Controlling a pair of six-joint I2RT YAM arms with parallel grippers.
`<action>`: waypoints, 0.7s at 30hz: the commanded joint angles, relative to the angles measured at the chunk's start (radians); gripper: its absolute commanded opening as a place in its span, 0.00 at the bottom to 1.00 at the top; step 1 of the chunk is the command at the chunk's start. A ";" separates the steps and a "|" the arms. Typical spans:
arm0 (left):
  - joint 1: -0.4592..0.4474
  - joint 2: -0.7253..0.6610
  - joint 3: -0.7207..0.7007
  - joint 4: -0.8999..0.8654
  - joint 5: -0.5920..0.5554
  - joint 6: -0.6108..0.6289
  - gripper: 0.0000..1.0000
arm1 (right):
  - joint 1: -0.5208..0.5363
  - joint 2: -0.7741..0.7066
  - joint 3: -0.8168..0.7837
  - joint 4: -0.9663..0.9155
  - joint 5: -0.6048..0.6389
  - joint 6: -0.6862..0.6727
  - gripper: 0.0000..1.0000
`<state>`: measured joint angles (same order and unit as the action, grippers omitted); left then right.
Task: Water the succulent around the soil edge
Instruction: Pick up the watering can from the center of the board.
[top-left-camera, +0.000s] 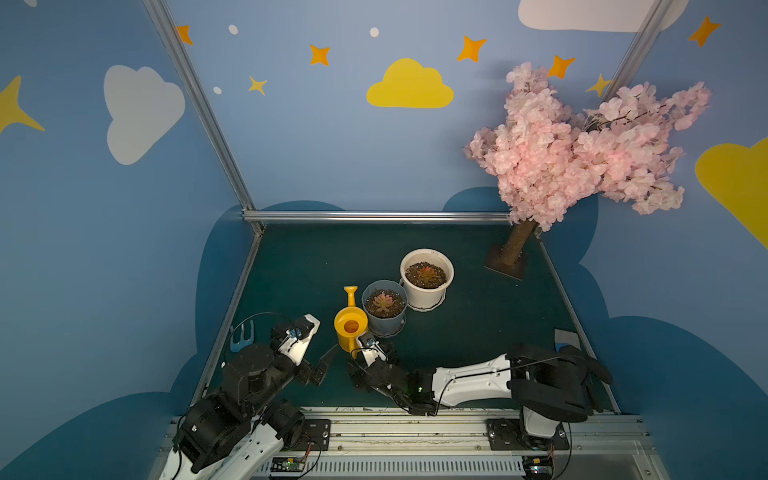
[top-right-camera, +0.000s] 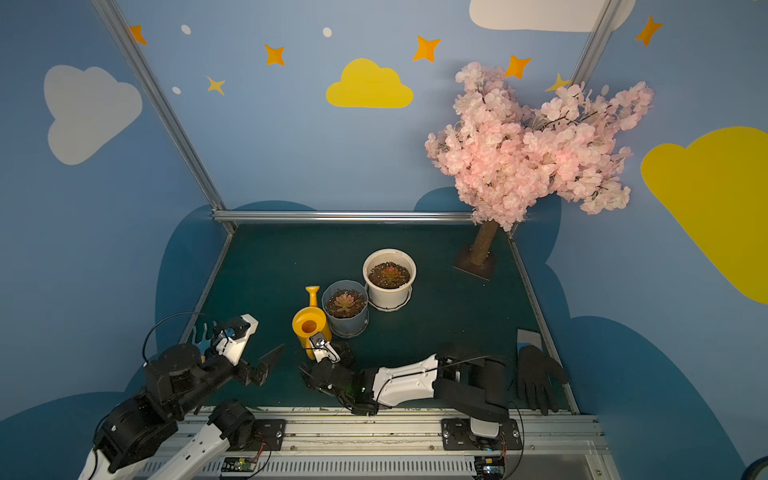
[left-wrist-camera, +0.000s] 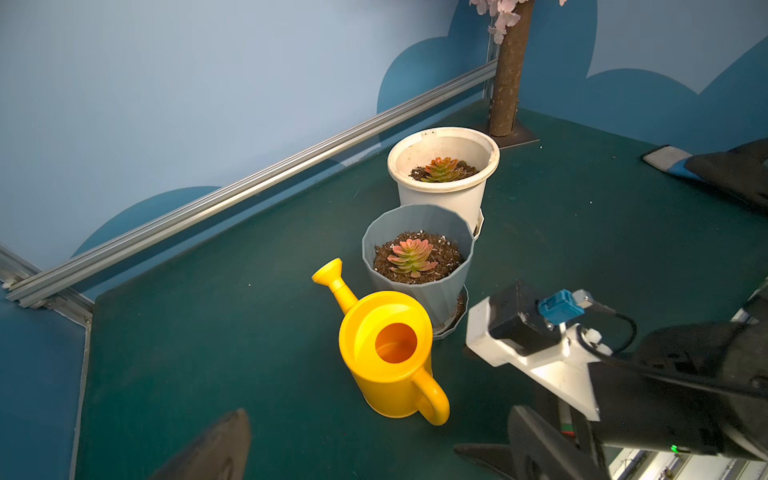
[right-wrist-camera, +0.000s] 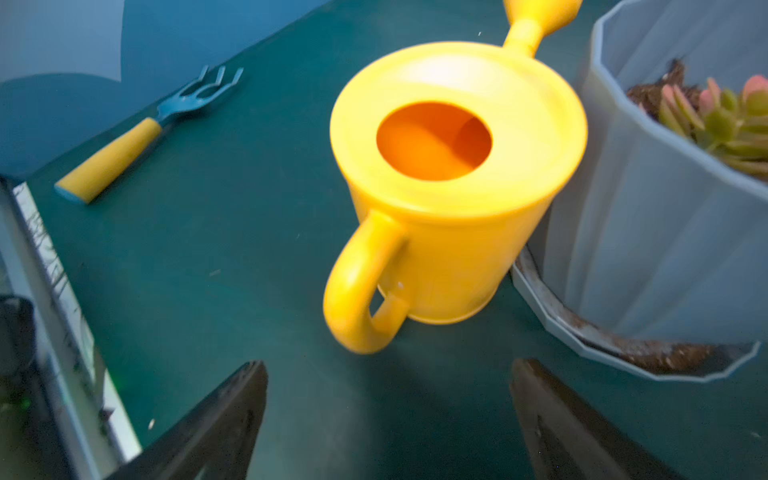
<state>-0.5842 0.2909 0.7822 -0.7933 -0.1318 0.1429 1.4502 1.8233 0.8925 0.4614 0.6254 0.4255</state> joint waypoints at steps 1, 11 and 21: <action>0.006 -0.010 -0.005 0.020 0.027 0.050 1.00 | 0.004 0.090 0.029 0.253 0.103 -0.098 0.97; 0.007 -0.023 -0.028 0.042 0.013 0.101 1.00 | -0.026 0.182 0.159 0.062 0.207 0.006 0.74; 0.006 -0.038 -0.038 0.043 0.026 0.109 1.00 | -0.025 0.173 0.153 0.051 0.173 0.016 0.29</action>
<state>-0.5823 0.2607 0.7532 -0.7685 -0.1226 0.2401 1.4281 1.9987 1.0428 0.5259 0.8055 0.4446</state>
